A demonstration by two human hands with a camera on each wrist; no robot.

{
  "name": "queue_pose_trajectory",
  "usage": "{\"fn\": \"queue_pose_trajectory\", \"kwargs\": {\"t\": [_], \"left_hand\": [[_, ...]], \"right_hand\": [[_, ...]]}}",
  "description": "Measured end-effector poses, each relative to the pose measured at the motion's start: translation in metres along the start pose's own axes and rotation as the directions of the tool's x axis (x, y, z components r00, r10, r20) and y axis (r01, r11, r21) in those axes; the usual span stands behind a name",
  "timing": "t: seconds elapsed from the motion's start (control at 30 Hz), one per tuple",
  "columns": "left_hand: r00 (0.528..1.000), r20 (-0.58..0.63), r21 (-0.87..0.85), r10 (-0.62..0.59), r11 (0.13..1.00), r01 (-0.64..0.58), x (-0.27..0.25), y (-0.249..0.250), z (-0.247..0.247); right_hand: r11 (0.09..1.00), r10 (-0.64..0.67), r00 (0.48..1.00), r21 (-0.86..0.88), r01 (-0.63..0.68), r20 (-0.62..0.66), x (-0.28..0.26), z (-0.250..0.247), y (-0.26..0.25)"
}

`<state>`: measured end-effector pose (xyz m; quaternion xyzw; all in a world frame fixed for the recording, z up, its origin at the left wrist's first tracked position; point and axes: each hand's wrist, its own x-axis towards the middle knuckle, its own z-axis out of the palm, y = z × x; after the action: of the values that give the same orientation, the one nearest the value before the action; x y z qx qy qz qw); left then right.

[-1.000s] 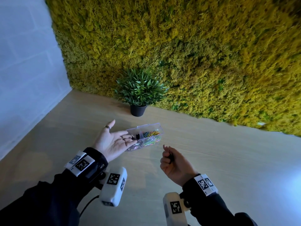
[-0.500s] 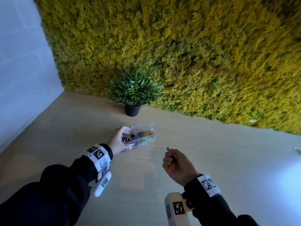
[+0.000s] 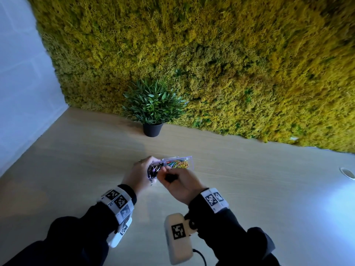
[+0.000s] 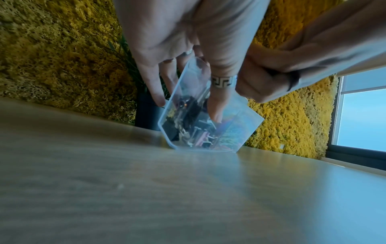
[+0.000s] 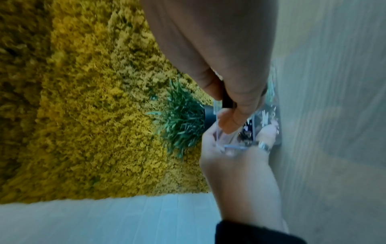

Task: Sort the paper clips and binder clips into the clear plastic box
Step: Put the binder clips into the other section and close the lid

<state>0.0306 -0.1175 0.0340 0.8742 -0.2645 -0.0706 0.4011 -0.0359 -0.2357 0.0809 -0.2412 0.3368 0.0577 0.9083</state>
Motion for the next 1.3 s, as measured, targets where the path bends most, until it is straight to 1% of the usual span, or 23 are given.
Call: {"fn": "queue_pose_trajectory", "kwargs": {"t": [0.1, 0.17, 0.27, 0.33, 0.4, 0.47, 0.5, 0.53, 0.57, 0.6, 0.63, 0.67, 0.7, 0.73, 0.77, 0.83, 0.9, 0.97, 1.03, 1.07, 1.17, 1.23, 1.3], "left_hand": [[1.000, -0.006, -0.010, -0.011, 1.000, 0.011, 0.000, 0.003, -0.002], [1.000, 0.006, 0.002, -0.025, 1.000, 0.025, 0.001, 0.006, -0.003], [0.999, 0.029, 0.012, -0.028, 1.000, 0.028, 0.001, 0.006, -0.004], [0.999, 0.029, 0.015, -0.032, 0.999, 0.031, 0.002, 0.003, -0.004], [0.999, 0.029, 0.008, -0.039, 0.999, 0.039, 0.002, 0.000, -0.003], [0.999, 0.028, -0.016, -0.040, 0.999, 0.040, 0.003, -0.002, -0.003], [0.999, 0.034, -0.028, -0.037, 0.999, 0.038, 0.004, -0.003, -0.003], [0.999, 0.039, -0.032, -0.031, 0.999, 0.033, 0.004, -0.004, -0.003], [0.999, 0.040, -0.027, -0.027, 0.999, 0.028, 0.005, -0.004, -0.004], [0.999, 0.040, -0.019, -0.023, 1.000, 0.024, 0.006, -0.004, -0.004], [0.999, 0.039, -0.015, -0.019, 1.000, 0.020, 0.006, -0.004, -0.004], [0.999, 0.037, -0.013, -0.014, 1.000, 0.014, 0.006, -0.005, -0.004], [0.999, 0.034, -0.007, -0.006, 1.000, 0.006, 0.007, -0.004, -0.003], [1.000, 0.029, 0.003, 0.004, 1.000, -0.004, 0.007, -0.005, -0.002], [1.000, 0.024, 0.009, 0.012, 1.000, -0.012, 0.007, -0.005, -0.002], [1.000, 0.019, 0.000, 0.015, 1.000, -0.015, 0.008, -0.004, -0.001], [1.000, 0.017, -0.008, 0.020, 1.000, -0.020, 0.008, -0.004, -0.002], [0.999, 0.023, 0.000, 0.027, 1.000, -0.027, 0.008, -0.003, -0.003], [0.999, 0.031, 0.003, 0.031, 1.000, -0.031, 0.008, -0.003, -0.004], [0.999, 0.033, -0.004, 0.027, 1.000, -0.027, 0.008, -0.003, -0.004], [0.999, 0.038, -0.013, 0.016, 1.000, -0.016, 0.010, -0.006, -0.003], [0.999, 0.036, -0.015, 0.019, 1.000, -0.019, 0.011, -0.008, -0.003], [0.999, 0.034, -0.021, 0.011, 1.000, -0.011, 0.012, -0.009, -0.003]], "right_hand": [[0.995, -0.079, 0.997, -0.069, 0.078, -0.020, 0.012, 0.016, 0.009], [0.983, -0.122, 0.993, -0.141, 0.120, -0.006, 0.015, 0.023, 0.012], [0.974, -0.103, 0.993, -0.199, 0.111, 0.049, 0.013, 0.027, 0.011], [0.956, -0.084, 0.994, -0.274, 0.101, 0.074, 0.009, 0.023, 0.007], [0.911, -0.093, 0.991, -0.392, 0.124, 0.098, -0.001, 0.015, -0.002], [0.812, -0.166, 0.980, -0.548, 0.199, 0.111, -0.011, 0.006, -0.018], [0.702, -0.241, 0.963, -0.665, 0.256, 0.116, -0.016, 0.001, -0.027], [0.535, -0.339, 0.931, -0.785, 0.312, 0.139, -0.015, -0.006, -0.035], [0.306, -0.435, 0.879, -0.886, 0.349, 0.196, -0.014, -0.013, -0.041], [0.020, -0.498, 0.820, -0.942, 0.335, 0.281, -0.009, -0.020, -0.047], [-0.271, -0.494, 0.789, -0.927, 0.260, 0.366, -0.004, -0.026, -0.049], [-0.504, -0.442, 0.791, -0.847, 0.171, 0.423, 0.000, -0.031, -0.049], [-0.659, -0.377, 0.807, -0.744, 0.111, 0.454, 0.005, -0.035, -0.045], [-0.742, -0.312, 0.827, -0.663, 0.094, 0.467, 0.010, -0.038, -0.041], [-0.775, -0.266, 0.840, -0.623, 0.105, 0.472, 0.014, -0.040, -0.036], [-0.816, -0.233, 0.849, -0.571, 0.094, 0.473, 0.019, -0.043, -0.031], [-0.853, -0.229, 0.841, -0.518, 0.070, 0.490, 0.021, -0.047, -0.033], [-0.860, -0.263, 0.791, -0.506, 0.067, 0.552, 0.019, -0.050, -0.039], [-0.875, -0.319, 0.683, -0.481, 0.054, 0.657, 0.019, -0.053, -0.047], [-0.877, -0.337, 0.651, -0.478, 0.046, 0.681, 0.018, -0.054, -0.051], [-0.874, -0.357, 0.646, -0.486, 0.024, 0.674, 0.017, -0.059, -0.051], [-0.889, -0.335, 0.682, -0.459, 0.002, 0.651, 0.018, -0.064, -0.047], [-0.882, -0.302, 0.721, -0.469, 0.036, 0.624, 0.021, -0.064, -0.044]]}}
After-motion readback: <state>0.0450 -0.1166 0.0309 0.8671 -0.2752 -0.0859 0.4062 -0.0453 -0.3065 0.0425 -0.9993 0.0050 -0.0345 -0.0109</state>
